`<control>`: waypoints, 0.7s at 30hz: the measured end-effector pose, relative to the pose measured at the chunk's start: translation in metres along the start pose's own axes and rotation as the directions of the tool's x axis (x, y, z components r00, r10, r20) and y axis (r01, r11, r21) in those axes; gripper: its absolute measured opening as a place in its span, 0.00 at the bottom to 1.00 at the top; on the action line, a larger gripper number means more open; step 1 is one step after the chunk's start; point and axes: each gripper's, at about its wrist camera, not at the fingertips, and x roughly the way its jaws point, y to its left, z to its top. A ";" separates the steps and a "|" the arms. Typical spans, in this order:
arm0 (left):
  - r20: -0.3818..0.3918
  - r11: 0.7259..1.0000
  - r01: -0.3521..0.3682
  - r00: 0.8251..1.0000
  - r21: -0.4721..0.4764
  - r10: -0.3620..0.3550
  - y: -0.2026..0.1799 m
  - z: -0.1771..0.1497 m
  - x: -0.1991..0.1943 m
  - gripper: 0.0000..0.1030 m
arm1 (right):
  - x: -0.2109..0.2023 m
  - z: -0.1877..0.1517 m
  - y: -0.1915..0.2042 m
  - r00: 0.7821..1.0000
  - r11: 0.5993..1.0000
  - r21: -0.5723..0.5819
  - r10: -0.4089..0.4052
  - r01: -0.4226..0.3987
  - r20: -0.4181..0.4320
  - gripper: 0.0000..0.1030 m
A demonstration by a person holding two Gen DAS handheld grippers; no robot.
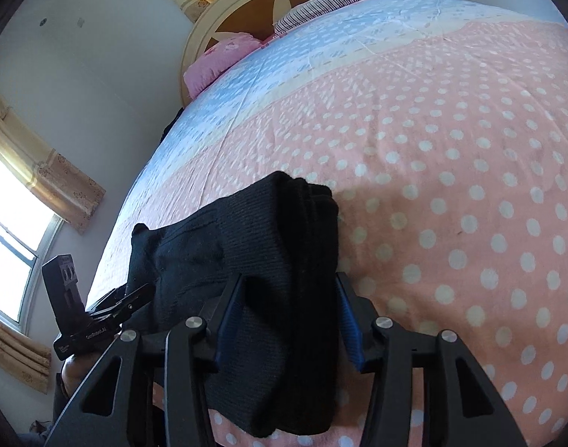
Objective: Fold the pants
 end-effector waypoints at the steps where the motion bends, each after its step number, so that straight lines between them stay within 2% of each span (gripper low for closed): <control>1: -0.001 1.000 0.003 1.000 0.000 -0.003 0.000 0.001 0.000 0.91 | 0.001 0.000 -0.002 1.000 1.000 0.011 0.013 -0.013 0.000 0.46; 6: -0.001 0.999 0.024 1.000 0.022 -0.024 -0.004 0.001 0.000 0.78 | 0.002 0.000 -0.016 0.996 0.992 0.091 0.088 -0.088 -0.001 0.38; 10: 0.003 0.999 0.030 1.000 0.024 -0.030 -0.005 0.001 0.001 0.73 | 0.002 -0.003 -0.010 0.998 0.996 0.054 0.068 -0.068 0.012 0.36; 15: 0.013 0.998 0.039 0.999 0.048 -0.040 -0.011 0.000 -0.002 0.53 | 0.003 -0.005 -0.006 0.999 0.999 0.013 0.045 -0.045 0.023 0.35; 17: 0.020 0.998 0.041 0.999 0.052 -0.043 -0.013 0.000 -0.004 0.44 | 0.000 -0.006 0.001 0.999 0.999 -0.008 0.038 -0.038 0.032 0.30; 20: 0.033 0.998 0.039 0.999 0.057 -0.041 -0.011 0.001 -0.009 0.27 | -0.007 -0.007 0.015 0.998 0.998 -0.051 0.032 -0.029 0.052 0.26; 21: 0.035 0.998 0.042 0.998 0.056 -0.044 -0.011 0.001 -0.011 0.24 | -0.010 -0.006 0.020 0.998 0.998 -0.063 0.034 -0.030 0.059 0.26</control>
